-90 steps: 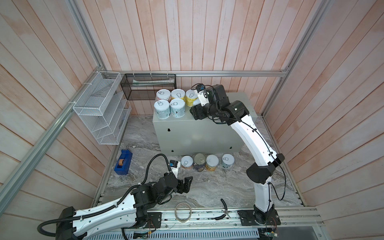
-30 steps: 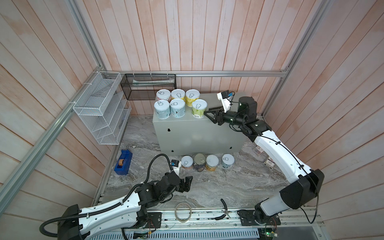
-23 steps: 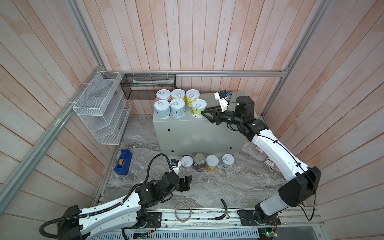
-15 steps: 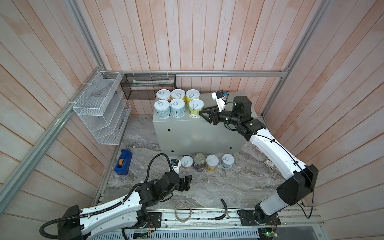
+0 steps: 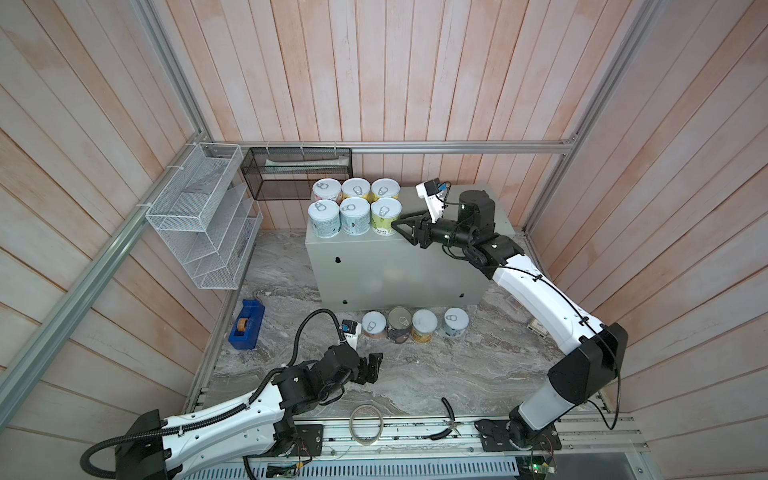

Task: Place and organize the canned foods onto the counter
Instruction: 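Open the right gripper and draw it back from the placed can, then swing the open right gripper down toward the white-lidded floor cans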

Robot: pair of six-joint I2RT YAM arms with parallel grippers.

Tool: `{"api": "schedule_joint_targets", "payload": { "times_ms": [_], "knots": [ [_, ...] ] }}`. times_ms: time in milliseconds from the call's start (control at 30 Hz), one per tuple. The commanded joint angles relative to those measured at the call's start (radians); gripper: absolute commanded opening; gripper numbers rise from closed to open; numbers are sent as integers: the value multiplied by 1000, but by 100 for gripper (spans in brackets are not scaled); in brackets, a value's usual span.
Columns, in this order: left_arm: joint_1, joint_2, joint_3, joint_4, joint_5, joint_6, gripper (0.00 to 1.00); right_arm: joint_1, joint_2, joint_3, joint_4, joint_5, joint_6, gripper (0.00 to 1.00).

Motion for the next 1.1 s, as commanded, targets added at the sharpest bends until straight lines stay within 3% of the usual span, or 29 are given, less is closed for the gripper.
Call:
{"api": "schedule_joint_targets", "payload": {
  "times_ms": [0,267,600,867,1067],
  "knots": [
    [6,-18,-15,15,-2,-6,96,7,-6,11,5,20,-2,50],
    [25,-12,2,-17,-68,-19,100,7,-80,38,-97,106,-57,55],
    [63,10,10,46,-81,25,100,16,-276,-109,-106,255,-52,64],
    [73,7,20,9,-58,-19,100,49,-430,-215,-157,434,-52,72],
    [108,59,71,18,-17,58,100,97,-499,-282,-247,532,-79,75]
  ]
}}
